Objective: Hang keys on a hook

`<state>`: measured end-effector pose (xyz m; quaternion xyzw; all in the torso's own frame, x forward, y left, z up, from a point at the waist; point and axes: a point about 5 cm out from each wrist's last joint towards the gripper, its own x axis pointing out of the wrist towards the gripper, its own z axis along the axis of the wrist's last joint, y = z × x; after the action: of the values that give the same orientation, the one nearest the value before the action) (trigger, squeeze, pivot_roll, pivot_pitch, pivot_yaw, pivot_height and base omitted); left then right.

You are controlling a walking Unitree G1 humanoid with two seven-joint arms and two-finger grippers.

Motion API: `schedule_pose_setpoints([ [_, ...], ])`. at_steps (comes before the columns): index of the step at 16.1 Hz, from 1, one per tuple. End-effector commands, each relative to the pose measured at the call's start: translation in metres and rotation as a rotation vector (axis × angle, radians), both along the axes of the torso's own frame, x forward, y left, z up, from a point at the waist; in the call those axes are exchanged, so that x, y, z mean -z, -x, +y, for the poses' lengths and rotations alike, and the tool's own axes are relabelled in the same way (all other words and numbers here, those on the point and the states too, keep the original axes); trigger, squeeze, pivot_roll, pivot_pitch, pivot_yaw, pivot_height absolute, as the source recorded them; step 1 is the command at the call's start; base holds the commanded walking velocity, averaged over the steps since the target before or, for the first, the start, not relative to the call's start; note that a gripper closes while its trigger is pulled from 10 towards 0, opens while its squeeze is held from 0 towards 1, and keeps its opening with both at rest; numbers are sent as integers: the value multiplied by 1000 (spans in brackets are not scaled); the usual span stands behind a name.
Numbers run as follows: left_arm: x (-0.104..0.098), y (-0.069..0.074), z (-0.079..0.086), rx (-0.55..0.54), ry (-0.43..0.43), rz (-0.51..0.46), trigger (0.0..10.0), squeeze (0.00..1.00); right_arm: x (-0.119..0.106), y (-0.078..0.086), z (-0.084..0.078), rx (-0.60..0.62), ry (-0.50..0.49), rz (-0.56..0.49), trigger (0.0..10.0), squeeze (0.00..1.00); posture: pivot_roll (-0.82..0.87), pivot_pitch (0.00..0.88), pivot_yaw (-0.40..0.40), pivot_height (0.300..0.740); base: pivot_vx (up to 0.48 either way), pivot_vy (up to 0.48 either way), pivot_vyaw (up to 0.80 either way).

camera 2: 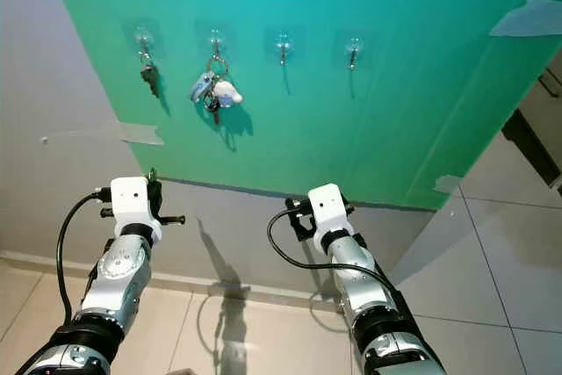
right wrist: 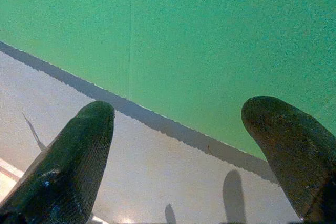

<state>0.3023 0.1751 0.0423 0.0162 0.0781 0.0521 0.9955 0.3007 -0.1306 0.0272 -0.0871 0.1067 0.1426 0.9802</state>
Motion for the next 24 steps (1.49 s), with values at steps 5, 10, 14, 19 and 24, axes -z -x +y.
schedule_pose_setpoints([
  [5,-4,-4,-1,14,-13,-9,0,0,-1,-3,-1,12,-6,5,10000,0,-13,0,15,740,0,0,0],
  [10,-4,-6,-3,30,13,-13,0,0,0,-1,-3,24,-16,2,10000,0,-25,0,21,740,0,0,0],
  [14,-7,-10,-10,59,19,-23,0,0,-3,-3,-6,32,-16,-8,10000,0,-43,0,24,740,0,0,0],
  [19,-9,-13,-12,74,-2,-24,0,0,-4,-5,-7,38,-11,-10,10000,0,-64,0,38,740,0,0,0],
  [24,-12,-16,-16,94,-15,-33,0,0,-2,-2,-8,48,-16,-10,10000,0,-83,0,53,740,0,-211,0],
])
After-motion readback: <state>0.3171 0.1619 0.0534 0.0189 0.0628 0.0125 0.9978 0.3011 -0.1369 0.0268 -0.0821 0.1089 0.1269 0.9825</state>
